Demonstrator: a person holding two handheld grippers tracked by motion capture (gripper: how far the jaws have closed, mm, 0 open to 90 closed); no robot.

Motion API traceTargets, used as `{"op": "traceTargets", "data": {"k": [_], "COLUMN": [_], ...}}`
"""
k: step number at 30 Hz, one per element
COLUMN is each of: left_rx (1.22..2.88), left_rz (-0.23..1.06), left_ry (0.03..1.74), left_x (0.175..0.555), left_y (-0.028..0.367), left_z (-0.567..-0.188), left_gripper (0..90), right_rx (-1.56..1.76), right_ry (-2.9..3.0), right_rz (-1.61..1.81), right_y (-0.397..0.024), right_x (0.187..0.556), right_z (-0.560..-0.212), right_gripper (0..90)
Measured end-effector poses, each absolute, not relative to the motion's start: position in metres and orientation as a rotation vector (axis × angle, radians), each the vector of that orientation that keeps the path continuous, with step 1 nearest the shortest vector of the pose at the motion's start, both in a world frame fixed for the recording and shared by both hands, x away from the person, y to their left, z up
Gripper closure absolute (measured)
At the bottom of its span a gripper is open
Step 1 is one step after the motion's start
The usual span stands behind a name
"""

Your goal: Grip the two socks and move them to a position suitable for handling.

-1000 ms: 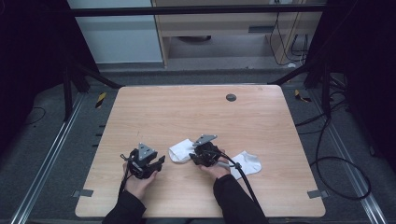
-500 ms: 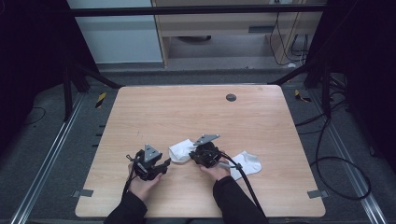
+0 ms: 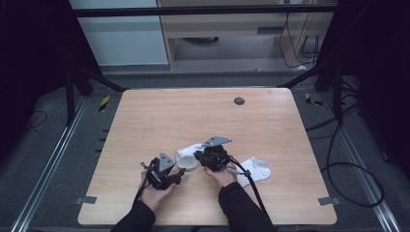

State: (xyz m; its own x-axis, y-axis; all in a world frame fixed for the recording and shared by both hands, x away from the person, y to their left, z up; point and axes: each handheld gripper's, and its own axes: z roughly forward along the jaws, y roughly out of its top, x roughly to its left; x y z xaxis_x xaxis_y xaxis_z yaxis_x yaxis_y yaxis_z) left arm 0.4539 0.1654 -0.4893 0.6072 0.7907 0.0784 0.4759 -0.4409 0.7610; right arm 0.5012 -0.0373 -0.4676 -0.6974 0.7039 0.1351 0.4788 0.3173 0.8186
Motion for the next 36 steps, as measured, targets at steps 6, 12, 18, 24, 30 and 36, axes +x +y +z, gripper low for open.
{"op": "traceTargets", "data": {"k": [6, 12, 18, 24, 30, 36], "left_rx": [2.141, 2.166, 2.183, 2.186, 2.186, 2.147], "left_rz": [0.568, 0.561, 0.535, 0.508, 0.497, 0.504], "left_ry": [0.965, 0.957, 0.946, 0.948, 0.949, 0.934], "left_x": [0.455, 0.457, 0.459, 0.461, 0.461, 0.456], "left_y": [0.158, 0.155, 0.153, 0.151, 0.151, 0.154], "left_z": [-0.494, -0.499, -0.501, -0.5, -0.5, -0.492], "left_gripper": [56.0, 66.9, 79.6, 89.4, 90.0, 90.0], "right_rx": [1.088, 1.107, 1.112, 1.128, 1.138, 1.177], "right_ry": [2.323, 2.316, 2.314, 2.305, 2.289, 2.25], "right_rz": [1.35, 1.35, 1.36, 1.363, 1.366, 1.386], "right_y": [-0.036, -0.037, -0.036, -0.038, -0.042, -0.048], "right_x": [0.5, 0.5, 0.499, 0.5, 0.5, 0.5], "right_z": [-0.465, -0.467, -0.466, -0.466, -0.466, -0.463], "right_gripper": [84.7, 84.6, 84.7, 84.7, 84.7, 84.7]}}
